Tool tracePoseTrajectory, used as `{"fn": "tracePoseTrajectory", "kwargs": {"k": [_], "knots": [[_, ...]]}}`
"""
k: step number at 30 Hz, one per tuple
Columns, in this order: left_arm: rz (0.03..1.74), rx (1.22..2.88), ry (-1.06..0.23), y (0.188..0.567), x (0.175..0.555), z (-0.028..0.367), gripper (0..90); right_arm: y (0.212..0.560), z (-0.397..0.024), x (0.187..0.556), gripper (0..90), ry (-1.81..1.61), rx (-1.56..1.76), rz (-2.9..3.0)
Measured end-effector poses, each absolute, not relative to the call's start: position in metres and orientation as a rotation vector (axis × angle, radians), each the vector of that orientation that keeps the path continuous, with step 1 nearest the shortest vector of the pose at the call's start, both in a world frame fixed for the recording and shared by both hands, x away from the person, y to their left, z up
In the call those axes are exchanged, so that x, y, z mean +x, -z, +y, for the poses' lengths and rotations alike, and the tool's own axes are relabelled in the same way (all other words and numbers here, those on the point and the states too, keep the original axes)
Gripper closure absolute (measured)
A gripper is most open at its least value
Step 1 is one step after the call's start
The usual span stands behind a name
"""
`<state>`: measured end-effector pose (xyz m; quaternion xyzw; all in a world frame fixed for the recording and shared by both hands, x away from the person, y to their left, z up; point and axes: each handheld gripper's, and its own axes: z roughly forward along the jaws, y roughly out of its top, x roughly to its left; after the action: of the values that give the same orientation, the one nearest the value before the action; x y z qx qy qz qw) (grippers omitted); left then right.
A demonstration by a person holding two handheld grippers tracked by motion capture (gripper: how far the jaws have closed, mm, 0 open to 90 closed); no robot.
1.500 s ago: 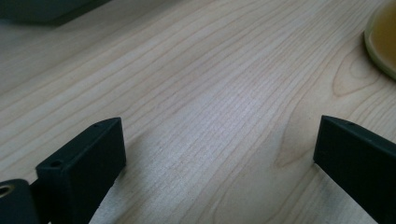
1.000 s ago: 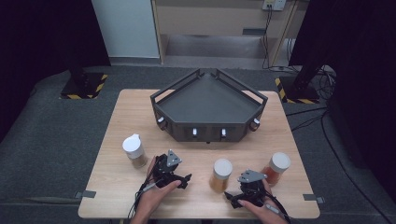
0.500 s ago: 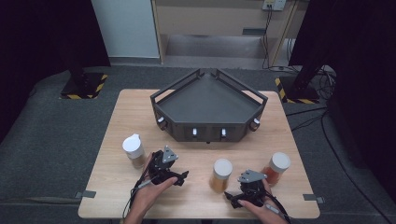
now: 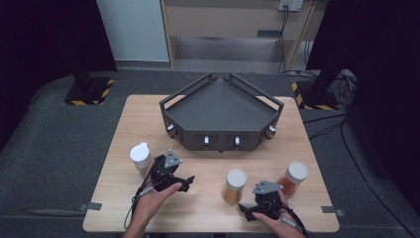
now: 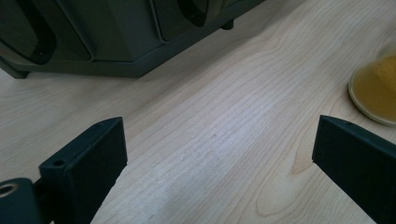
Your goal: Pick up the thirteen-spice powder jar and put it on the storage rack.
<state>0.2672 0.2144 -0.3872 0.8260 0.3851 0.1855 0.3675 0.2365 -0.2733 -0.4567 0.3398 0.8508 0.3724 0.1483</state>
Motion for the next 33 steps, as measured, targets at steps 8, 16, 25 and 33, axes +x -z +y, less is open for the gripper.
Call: {"fn": "tracePoseTrajectory", "kwargs": {"k": [8, 16, 25, 33], "knots": [[0.986, 2.098, -0.47, 0.376, 0.269, 0.227, 1.8, 0.457, -0.273, 0.237, 1.1, -1.071, 0.977, 2.446], [0.966, 2.1, -0.474, 0.366, 0.269, 0.23, 1.7, 0.457, -0.273, 0.237, 1.1, -1.071, 0.977, 2.447], [0.96, 2.087, -0.489, 0.355, 0.27, 0.233, 1.5, 0.457, -0.273, 0.236, 1.0, -1.07, 0.977, 2.446], [0.965, 2.083, -0.507, 0.346, 0.274, 0.236, 1.5, 0.457, -0.273, 0.236, 1.0, -1.07, 0.977, 2.446]]}}
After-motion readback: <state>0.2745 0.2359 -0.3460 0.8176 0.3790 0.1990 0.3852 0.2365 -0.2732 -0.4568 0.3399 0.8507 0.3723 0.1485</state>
